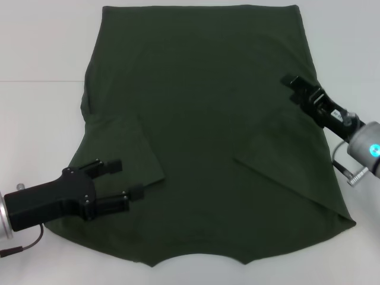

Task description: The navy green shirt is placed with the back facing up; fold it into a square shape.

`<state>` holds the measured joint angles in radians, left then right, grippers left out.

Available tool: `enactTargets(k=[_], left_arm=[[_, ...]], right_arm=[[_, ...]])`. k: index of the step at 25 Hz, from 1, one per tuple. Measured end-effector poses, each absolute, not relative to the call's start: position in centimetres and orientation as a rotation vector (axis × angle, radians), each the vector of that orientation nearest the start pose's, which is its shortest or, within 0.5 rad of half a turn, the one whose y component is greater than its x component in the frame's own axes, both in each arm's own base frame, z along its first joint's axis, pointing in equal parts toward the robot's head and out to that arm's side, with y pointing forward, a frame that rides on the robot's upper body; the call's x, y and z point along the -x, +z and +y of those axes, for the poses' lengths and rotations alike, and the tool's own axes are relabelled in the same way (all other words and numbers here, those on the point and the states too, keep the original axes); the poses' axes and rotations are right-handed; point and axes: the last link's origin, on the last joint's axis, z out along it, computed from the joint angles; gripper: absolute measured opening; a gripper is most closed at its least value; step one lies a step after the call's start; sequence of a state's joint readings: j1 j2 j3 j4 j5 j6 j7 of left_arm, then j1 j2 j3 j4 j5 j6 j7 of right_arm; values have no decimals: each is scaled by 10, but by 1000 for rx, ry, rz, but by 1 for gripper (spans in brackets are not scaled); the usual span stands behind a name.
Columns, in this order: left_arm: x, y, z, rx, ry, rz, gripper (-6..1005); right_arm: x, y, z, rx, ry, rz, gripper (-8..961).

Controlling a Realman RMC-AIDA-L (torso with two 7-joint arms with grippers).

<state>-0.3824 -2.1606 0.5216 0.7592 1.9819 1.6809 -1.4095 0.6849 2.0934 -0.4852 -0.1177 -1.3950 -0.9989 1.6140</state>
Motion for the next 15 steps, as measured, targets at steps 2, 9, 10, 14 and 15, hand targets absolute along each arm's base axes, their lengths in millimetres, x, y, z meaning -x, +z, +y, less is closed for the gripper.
enactTargets(k=[2,9,10,14,15], left_arm=[[285,13,287,2538,-919,-834,913],[293,27,284,2495,-957,-913,913],[295,28,283,2497,-948,-899,913],[304,29,277,2520,-901,-830,913],[306,29,275,2521,-896,-823,913]], right_arm=[[-278,-32,382,1788,1217,1473,689],[-286,-24,319,2269,1043,763,698],[-288,-24,309,2301,1020,647,701],[-295,-27,285,2389,918,355,759],[-297,-28,281,2410,892,318,777]])
